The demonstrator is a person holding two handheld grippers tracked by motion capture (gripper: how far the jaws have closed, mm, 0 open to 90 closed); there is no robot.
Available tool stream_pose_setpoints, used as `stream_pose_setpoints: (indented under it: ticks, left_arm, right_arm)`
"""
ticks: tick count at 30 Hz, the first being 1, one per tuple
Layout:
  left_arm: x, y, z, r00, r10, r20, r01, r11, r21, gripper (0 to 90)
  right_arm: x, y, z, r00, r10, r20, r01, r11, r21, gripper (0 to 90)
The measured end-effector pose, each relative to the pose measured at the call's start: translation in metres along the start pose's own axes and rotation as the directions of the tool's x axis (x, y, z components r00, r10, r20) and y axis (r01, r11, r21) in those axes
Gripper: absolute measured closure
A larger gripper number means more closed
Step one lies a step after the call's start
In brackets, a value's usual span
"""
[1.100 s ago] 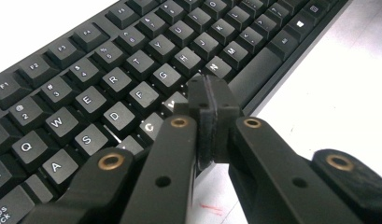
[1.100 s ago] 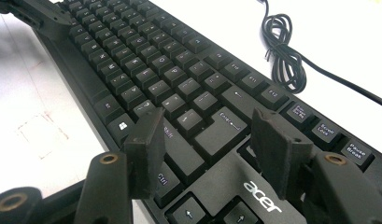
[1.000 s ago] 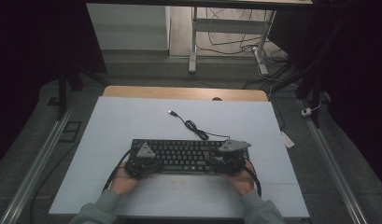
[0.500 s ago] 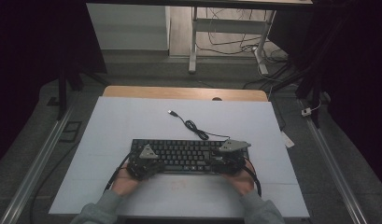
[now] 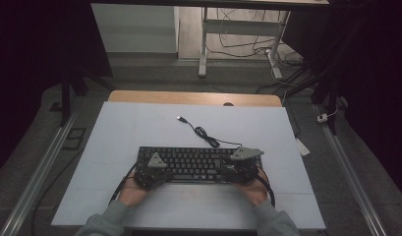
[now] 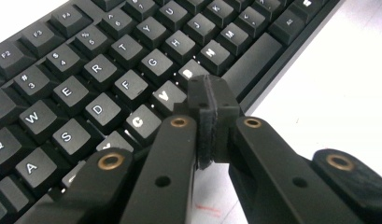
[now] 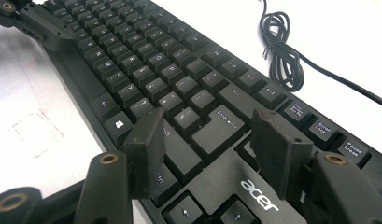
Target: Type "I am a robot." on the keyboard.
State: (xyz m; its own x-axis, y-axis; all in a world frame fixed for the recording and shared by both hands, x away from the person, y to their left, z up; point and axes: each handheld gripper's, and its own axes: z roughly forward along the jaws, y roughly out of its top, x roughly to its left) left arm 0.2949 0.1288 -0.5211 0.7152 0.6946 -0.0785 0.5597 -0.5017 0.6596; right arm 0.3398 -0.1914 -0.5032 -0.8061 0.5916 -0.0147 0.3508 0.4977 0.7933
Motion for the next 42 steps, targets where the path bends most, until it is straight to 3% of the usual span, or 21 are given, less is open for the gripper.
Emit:
stream_pose_setpoints:
  ticks: [4, 11, 14, 19, 30, 42]
  left_arm:
    - [0.000, 0.000, -0.003, 1.0000, 0.000, -0.003, 0.000, 1.0000, -0.010, 88.7]
    - [0.007, 0.002, -0.020, 0.9992, -0.040, 0.007, 0.041, 0.9942, -0.099, 86.1]
    - [0.010, 0.002, -0.026, 0.9976, -0.069, 0.005, 0.069, 0.9882, -0.137, 76.8]
    - [0.014, 0.001, -0.034, 0.9922, -0.117, -0.044, 0.107, 0.9777, -0.181, 54.1]
    - [0.025, -0.001, -0.042, 0.9815, -0.173, -0.081, 0.155, 0.9686, -0.195, 37.6]
    - [0.029, -0.002, -0.046, 0.9803, -0.178, -0.086, 0.158, 0.9670, -0.200, 36.2]
  right_arm:
    - [0.000, 0.000, 0.000, 1.0000, -0.001, 0.001, 0.001, 1.000, -0.002, 45.1]
    - [-0.001, 0.000, 0.000, 1.0000, 0.002, 0.001, -0.002, 1.000, -0.003, 45.0]
    - [-0.001, 0.000, 0.000, 1.0000, 0.001, 0.002, -0.001, 1.000, -0.004, 45.0]
    - [-0.001, 0.000, 0.000, 1.0000, 0.001, 0.003, -0.001, 1.000, -0.007, 45.0]
    - [-0.002, 0.000, 0.000, 1.0000, 0.000, 0.005, 0.001, 1.000, -0.003, 44.9]
    - [-0.003, 0.000, 0.000, 1.0000, -0.001, 0.008, 0.001, 1.000, 0.001, 44.8]
